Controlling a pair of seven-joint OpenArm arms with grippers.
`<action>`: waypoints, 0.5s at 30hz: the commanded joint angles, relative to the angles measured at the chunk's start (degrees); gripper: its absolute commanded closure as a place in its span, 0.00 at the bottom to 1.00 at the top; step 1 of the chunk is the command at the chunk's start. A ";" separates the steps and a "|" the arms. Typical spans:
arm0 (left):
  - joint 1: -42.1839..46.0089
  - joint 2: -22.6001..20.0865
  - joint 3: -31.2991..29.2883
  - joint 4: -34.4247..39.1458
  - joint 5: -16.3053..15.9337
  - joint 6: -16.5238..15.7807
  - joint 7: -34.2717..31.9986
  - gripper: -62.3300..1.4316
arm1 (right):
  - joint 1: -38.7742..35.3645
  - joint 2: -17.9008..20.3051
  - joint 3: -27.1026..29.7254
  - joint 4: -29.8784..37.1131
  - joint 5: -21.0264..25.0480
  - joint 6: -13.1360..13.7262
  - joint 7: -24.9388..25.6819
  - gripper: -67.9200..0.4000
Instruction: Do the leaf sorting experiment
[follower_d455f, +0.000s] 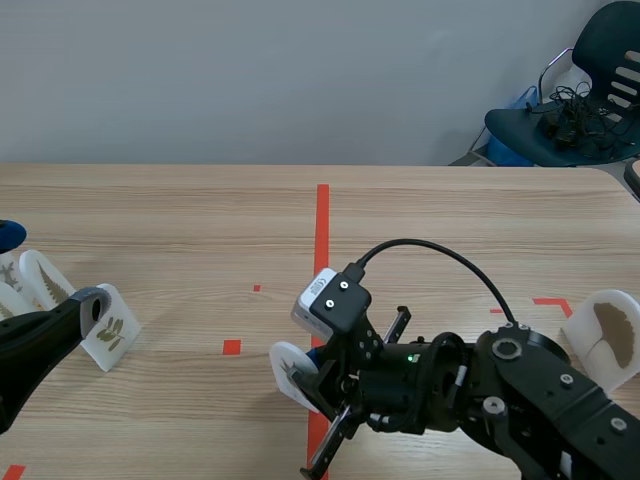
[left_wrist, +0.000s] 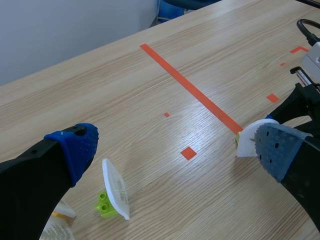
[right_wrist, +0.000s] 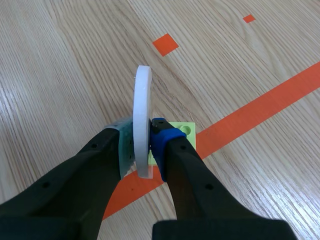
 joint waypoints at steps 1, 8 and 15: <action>-0.04 0.15 -0.57 1.33 -0.44 -0.31 -0.98 0.00 | 0.83 0.15 1.29 2.12 0.68 0.04 0.42 0.93; -0.04 0.15 -0.57 1.33 -0.44 -0.31 -0.98 0.00 | -2.25 0.31 7.78 11.85 3.69 0.04 -3.91 0.93; -0.04 0.15 -0.57 1.33 -0.44 -0.33 -0.98 0.00 | -10.75 0.26 16.90 22.91 9.55 0.02 -8.61 0.93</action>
